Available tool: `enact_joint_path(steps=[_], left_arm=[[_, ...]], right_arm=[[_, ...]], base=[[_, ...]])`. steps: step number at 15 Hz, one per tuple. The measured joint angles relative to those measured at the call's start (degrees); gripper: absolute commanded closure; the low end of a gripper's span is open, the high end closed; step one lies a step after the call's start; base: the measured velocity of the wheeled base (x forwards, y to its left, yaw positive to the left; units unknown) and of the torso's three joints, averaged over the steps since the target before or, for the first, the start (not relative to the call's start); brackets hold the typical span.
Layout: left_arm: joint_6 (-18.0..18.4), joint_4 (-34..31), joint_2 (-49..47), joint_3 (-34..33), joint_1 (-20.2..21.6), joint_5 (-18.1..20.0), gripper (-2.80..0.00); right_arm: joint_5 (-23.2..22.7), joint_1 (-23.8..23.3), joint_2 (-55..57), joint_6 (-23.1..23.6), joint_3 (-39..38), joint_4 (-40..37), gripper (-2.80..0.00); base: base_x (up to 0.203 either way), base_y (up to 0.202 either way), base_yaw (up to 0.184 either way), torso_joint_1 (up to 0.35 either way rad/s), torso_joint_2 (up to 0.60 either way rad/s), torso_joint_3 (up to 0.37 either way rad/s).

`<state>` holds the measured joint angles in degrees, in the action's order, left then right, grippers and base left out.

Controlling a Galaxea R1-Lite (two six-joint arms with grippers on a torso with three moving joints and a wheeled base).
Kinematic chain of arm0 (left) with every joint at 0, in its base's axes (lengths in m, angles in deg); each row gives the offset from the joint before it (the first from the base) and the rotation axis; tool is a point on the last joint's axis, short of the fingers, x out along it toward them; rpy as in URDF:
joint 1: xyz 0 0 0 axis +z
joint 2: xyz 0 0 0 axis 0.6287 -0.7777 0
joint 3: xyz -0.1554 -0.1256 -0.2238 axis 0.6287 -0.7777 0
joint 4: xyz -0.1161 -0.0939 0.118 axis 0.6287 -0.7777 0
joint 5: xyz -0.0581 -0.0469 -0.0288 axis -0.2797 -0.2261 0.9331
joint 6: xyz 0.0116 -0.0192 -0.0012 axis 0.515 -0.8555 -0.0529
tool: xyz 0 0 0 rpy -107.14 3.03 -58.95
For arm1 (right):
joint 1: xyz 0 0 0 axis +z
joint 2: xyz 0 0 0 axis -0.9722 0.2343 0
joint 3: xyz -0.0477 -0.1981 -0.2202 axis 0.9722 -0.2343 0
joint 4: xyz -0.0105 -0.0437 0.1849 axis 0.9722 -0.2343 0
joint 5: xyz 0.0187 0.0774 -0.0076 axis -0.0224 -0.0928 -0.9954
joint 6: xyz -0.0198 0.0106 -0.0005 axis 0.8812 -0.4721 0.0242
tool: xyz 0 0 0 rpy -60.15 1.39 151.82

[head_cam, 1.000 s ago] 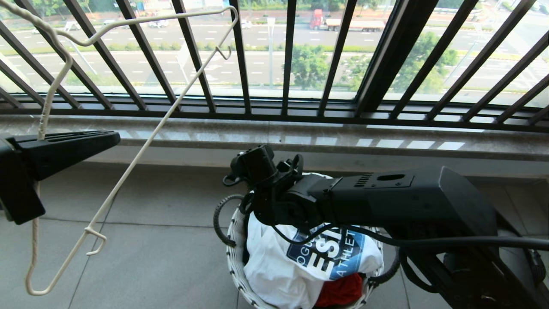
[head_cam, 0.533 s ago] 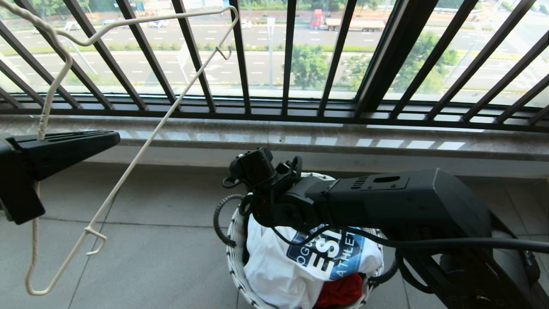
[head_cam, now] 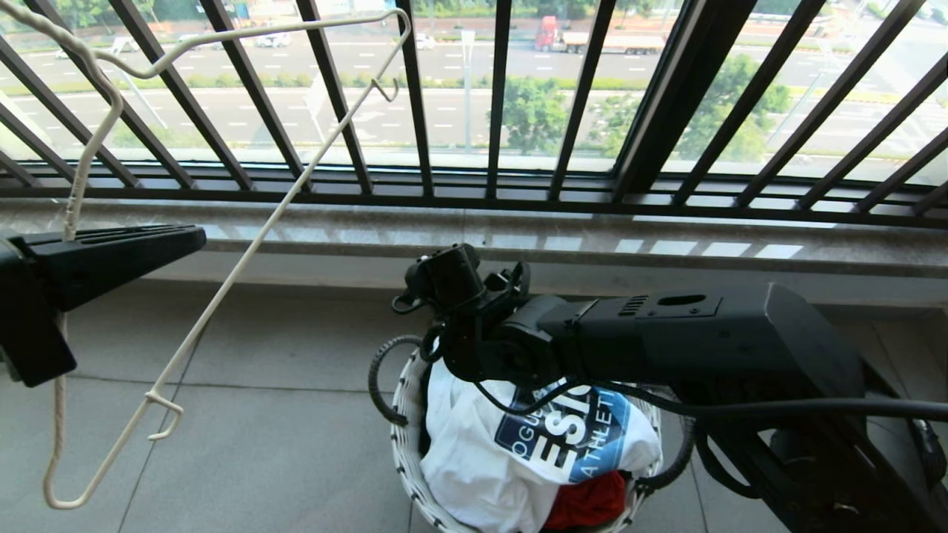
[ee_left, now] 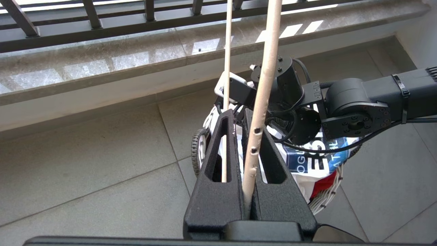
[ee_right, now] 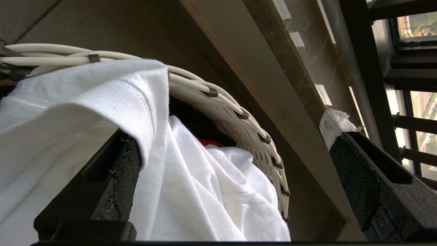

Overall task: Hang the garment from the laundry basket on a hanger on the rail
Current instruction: Pick up clothes from the basket

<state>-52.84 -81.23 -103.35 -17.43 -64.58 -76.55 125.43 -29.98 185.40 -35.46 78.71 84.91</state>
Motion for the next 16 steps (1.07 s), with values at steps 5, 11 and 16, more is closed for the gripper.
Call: enact_joint_path(steps=[5, 11, 16], left_arm=[[0.0, 0.0, 0.0, 0.0, 0.0, 0.0, 0.0], [0.0, 0.0, 0.0, 0.0, 0.0, 0.0, 0.0], [0.0, 0.0, 0.0, -0.1, 0.0, 0.0, 0.0]], right_arm=[[0.0, -1.5, -0.5, 0.0, -0.2, 0.0, -2.8], [0.2, -1.8, 0.2, -0.2, -0.4, 0.8, -2.8], [0.4, -1.4, 1.1, -0.2, -0.3, 1.9, -2.8]], base=[[0.0, 0.0, 0.0, 0.0, 0.0, 0.0], [0.0, 0.0, 0.0, 0.0, 0.0, 0.0], [0.0, 0.0, 0.0, 0.0, 0.0, 0.0]])
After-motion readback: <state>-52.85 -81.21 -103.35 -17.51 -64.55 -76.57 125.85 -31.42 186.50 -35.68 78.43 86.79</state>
